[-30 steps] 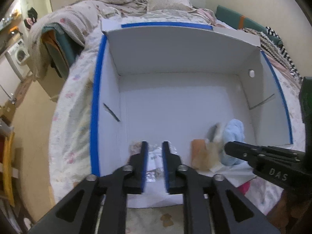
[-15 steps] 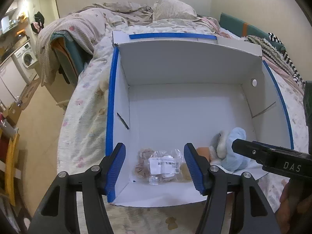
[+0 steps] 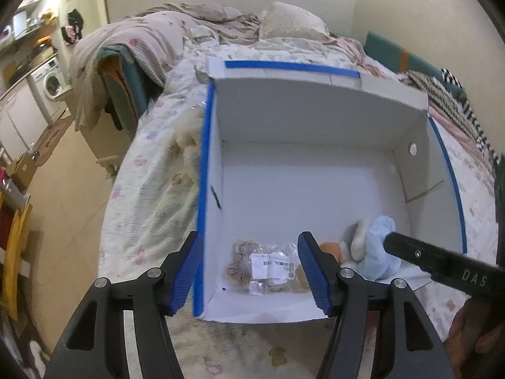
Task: Organize soft objects
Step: 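Withdraw the left gripper while the right gripper reaches for the cream lace scrunchie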
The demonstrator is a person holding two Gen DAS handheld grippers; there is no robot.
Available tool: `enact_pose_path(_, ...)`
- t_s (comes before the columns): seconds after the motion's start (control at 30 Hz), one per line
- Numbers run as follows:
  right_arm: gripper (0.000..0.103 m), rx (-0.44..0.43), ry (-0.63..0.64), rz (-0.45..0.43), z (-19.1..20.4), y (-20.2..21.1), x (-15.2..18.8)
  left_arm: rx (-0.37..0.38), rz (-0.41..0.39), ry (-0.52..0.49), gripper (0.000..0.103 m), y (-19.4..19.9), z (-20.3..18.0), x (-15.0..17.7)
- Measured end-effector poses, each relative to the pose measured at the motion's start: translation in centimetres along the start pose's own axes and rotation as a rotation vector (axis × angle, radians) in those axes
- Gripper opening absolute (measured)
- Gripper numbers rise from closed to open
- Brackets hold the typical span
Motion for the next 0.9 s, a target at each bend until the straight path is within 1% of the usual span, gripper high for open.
enact_pose_path(0.1,0.074,-0.002,-0.002,-0.014,-0.2,0.9,0.7,0.001,-0.013,0.017,0.059,1.0,0.5,0.0)
enact_pose_path(0.2,0.074,-0.014,-0.025,-0.007,-0.7,1.6,1.4,0.002,-0.027,0.032,0.059,2.2,0.9,0.2)
enact_pose_path(0.3,0.074,-0.011,-0.021,-0.011,-1.0,2.4,1.9,-0.007,-0.038,0.043,0.059,3.2,1.3,0.7)
enact_pose_path(0.57,0.074,-0.014,-0.011,-0.061,-1.7,5.0,3.2,-0.011,-0.023,0.084,0.059,4.9,2.5,3.1)
enact_pose_path(0.77,0.074,-0.016,-0.061,-0.017,-3.3,5.3,5.2,-0.011,-0.002,0.114,0.059,5.4,3.4,5.1)
enact_pose_path(0.9,0.074,0.012,-0.061,-0.005,-4.3,5.1,6.0,-0.021,0.019,0.105,0.059,5.1,3.6,6.3)
Point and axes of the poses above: each gripper's, at about its wrist camera, not at the fingertips, and y roughly against the way its jaws point, z to its left, x to its underside, the point moved 3 cm from there along -y, roughly the way its jaws point, and after that the axes turned 12 degrees about x, right-handed, at the moved point
